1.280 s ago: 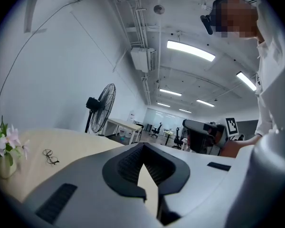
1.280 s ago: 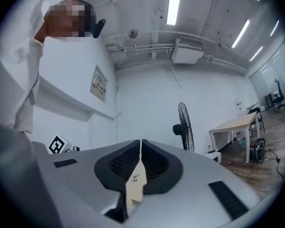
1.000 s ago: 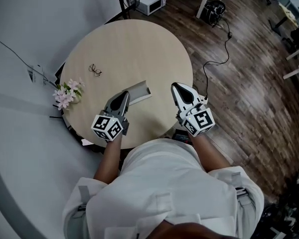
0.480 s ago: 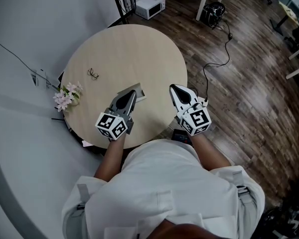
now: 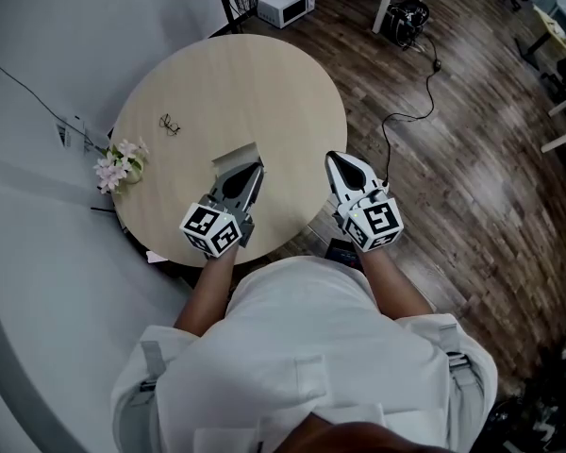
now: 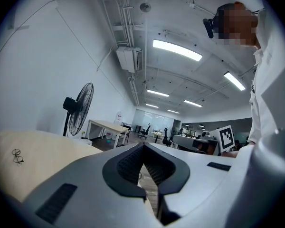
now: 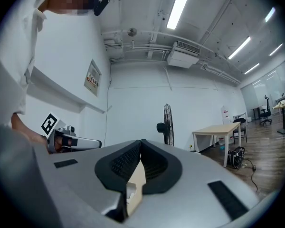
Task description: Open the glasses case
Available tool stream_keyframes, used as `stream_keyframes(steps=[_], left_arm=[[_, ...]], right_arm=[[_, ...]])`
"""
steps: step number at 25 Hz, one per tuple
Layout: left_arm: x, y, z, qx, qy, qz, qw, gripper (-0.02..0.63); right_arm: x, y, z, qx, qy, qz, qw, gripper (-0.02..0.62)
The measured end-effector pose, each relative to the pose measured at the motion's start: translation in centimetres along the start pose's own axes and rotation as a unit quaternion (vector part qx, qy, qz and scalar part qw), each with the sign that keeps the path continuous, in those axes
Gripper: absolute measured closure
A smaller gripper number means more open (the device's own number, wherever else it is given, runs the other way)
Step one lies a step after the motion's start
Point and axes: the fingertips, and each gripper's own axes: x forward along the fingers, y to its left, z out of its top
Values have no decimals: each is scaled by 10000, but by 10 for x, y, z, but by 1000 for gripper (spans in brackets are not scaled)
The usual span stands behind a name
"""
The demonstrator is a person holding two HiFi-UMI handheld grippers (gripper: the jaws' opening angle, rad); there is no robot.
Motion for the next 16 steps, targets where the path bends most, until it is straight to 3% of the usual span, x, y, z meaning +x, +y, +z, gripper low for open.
stream_keyframes(steps=[16], left_arm=[[3, -28, 0, -12, 5, 5, 10000, 594]], right_arm=[[-34, -9, 4, 126, -119, -8, 9999, 571]])
